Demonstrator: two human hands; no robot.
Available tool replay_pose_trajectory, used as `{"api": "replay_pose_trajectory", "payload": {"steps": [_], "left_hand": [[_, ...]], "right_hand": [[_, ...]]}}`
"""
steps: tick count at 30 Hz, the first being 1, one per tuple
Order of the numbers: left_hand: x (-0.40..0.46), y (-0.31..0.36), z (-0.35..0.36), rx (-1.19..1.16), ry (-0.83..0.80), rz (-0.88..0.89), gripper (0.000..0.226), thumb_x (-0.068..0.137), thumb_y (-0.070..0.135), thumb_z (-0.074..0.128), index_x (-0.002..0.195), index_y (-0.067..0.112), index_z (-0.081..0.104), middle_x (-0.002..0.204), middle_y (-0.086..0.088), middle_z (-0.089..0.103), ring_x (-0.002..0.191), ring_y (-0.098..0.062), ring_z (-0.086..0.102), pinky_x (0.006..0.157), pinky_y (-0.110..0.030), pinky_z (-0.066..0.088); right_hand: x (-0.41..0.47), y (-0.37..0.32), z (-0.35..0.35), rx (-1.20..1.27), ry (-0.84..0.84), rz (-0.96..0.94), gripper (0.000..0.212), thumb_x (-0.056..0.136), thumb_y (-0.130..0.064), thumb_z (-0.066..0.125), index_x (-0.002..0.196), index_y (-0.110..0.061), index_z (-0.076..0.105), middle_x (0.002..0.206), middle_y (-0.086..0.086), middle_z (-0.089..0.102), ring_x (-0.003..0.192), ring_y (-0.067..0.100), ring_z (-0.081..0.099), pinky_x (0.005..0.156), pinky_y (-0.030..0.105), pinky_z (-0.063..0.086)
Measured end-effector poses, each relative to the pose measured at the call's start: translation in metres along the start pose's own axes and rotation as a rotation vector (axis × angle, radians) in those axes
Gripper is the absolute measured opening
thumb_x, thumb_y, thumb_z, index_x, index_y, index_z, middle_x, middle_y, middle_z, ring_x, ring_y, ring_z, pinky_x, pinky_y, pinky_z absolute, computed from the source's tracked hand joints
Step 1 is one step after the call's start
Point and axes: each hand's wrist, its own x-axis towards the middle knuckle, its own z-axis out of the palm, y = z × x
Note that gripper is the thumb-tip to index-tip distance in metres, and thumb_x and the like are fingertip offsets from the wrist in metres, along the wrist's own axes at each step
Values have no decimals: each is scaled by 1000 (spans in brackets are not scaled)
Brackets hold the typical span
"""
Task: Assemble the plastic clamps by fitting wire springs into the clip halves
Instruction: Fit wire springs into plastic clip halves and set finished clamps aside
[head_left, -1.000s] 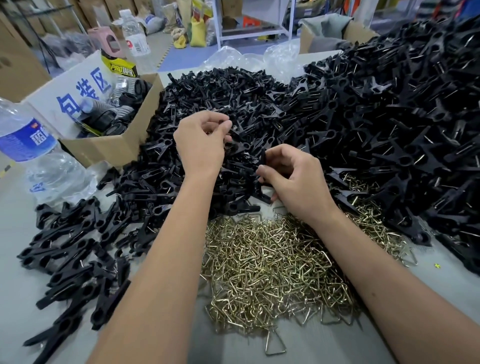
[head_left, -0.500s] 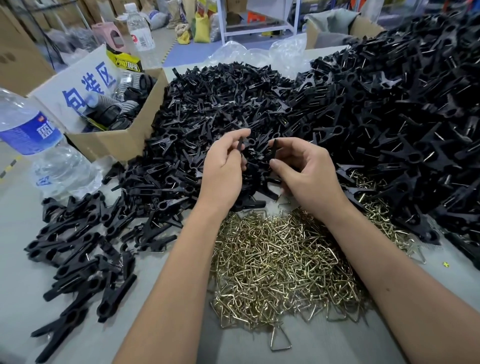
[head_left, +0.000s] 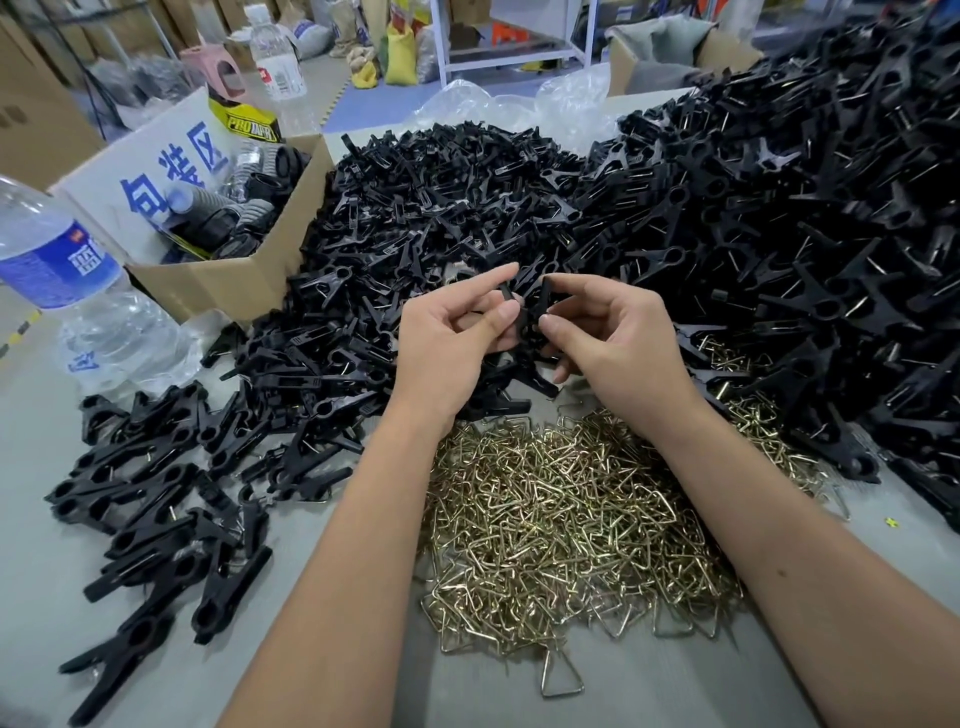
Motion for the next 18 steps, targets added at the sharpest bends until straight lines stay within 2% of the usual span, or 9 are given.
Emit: {"api": "replay_pose_trajectory", "payload": {"steps": [11,14,16,18], "left_hand": [[1,-4,-1,-14,-21,-4,37,93,-6,69,125,12,74,76,12,66,78,-5,65,81,-27,61],[1,-4,-1,-23,-19,-7,38,92,-5,71,125,12,74,79,11,70,79,-6,68,80,-26,61],[0,-4,0,-16,-7,-2,38,90,-3,74,125,14,73,86,4,77,82,-11,73,79,-27,62],[-1,-4,0,-26,19,-5,36,88,0,78,122,14,73,92,-7,80,85,-19,76,77,-29,62]], "right_hand": [[0,3,0,2,-4,-3,41,95,-4,72,135,-14,67,89,3,77,55,20,70,50,22,55],[0,3,1,-12,-16,-5,42,96,-5,73,135,-17,67,89,0,76,57,23,72,50,29,58],[0,3,0,-9,-17,-11,41,95,-4,73,133,-18,68,86,0,77,59,25,73,53,33,61],[0,2,0,21,-17,-14,40,94,-1,73,130,-18,68,85,1,77,61,25,73,55,27,59]]}}
